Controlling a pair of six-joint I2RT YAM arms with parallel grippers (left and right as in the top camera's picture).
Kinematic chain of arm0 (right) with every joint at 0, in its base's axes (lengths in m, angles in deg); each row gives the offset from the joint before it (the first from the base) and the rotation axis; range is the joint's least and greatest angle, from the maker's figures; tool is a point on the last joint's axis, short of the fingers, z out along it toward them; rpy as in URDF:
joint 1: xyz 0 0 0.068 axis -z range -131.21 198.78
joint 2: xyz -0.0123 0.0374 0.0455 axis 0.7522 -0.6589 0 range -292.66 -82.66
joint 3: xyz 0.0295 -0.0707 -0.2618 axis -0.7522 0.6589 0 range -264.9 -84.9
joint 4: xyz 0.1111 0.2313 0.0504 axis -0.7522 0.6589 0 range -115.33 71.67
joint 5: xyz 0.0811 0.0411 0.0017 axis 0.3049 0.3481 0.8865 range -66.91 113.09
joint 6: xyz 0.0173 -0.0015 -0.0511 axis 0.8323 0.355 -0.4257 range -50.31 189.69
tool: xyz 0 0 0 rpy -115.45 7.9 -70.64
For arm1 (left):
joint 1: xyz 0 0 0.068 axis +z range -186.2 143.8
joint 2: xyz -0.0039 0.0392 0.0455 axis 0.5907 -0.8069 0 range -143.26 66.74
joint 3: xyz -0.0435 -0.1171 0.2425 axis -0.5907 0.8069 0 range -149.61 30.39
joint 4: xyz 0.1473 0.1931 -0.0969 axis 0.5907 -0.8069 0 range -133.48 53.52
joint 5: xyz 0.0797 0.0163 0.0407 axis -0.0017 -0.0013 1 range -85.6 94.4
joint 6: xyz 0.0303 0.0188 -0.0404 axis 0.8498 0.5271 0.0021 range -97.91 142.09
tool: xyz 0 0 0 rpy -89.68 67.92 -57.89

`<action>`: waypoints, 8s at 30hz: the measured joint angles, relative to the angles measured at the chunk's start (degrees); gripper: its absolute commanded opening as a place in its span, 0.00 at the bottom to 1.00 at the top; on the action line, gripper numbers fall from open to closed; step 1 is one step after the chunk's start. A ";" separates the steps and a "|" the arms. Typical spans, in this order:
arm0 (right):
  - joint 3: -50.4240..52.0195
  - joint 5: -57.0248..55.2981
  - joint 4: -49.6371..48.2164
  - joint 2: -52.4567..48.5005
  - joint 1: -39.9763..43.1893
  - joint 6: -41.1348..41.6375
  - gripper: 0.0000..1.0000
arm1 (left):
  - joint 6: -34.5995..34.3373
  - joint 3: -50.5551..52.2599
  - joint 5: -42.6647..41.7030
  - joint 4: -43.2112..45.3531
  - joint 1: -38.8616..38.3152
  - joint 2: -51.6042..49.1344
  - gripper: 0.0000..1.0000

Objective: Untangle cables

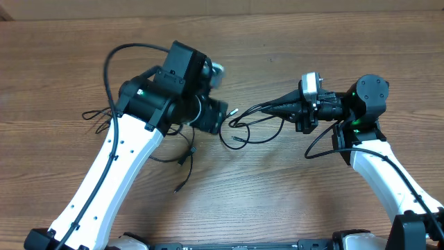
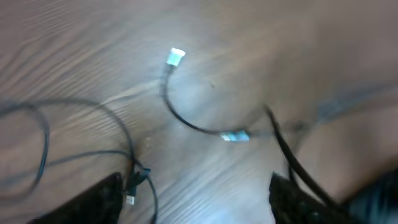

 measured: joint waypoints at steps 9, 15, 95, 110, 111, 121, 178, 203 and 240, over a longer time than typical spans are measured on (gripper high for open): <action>0.00 -0.02 1.11 0.00 0.00 0.02 0.05 | 25.51 0.00 -10.10 -1.64 0.00 0.00 0.61; 0.00 -0.07 1.27 0.00 0.00 0.02 0.05 | 29.20 0.00 -14.99 0.39 0.00 -0.02 0.60; 0.00 -4.74 1.55 0.00 0.00 17.20 1.00 | 24.17 0.00 -21.73 3.58 10.62 0.00 0.04; 0.00 -11.28 1.60 0.00 0.00 45.88 1.00 | 22.25 0.00 -16.92 4.31 10.14 0.00 0.04; 0.00 -11.32 1.57 0.00 0.00 48.02 1.00 | 22.14 0.00 -16.92 4.68 9.84 0.00 0.04; 0.00 -11.30 1.60 0.00 0.00 57.59 1.00 | 21.62 0.00 -16.90 7.43 7.72 -0.02 0.04; -0.02 -24.68 25.86 -0.26 -0.04 32.76 0.38 | 1.68 0.00 -41.68 18.43 17.75 0.00 0.04; -0.02 -24.74 25.86 -0.26 -0.04 32.59 0.17 | 1.68 0.00 -41.64 17.62 15.74 0.00 0.04; -0.02 -19.32 7.41 -0.44 -0.04 43.69 0.04 | 5.35 0.00 -29.38 13.46 15.50 0.00 0.04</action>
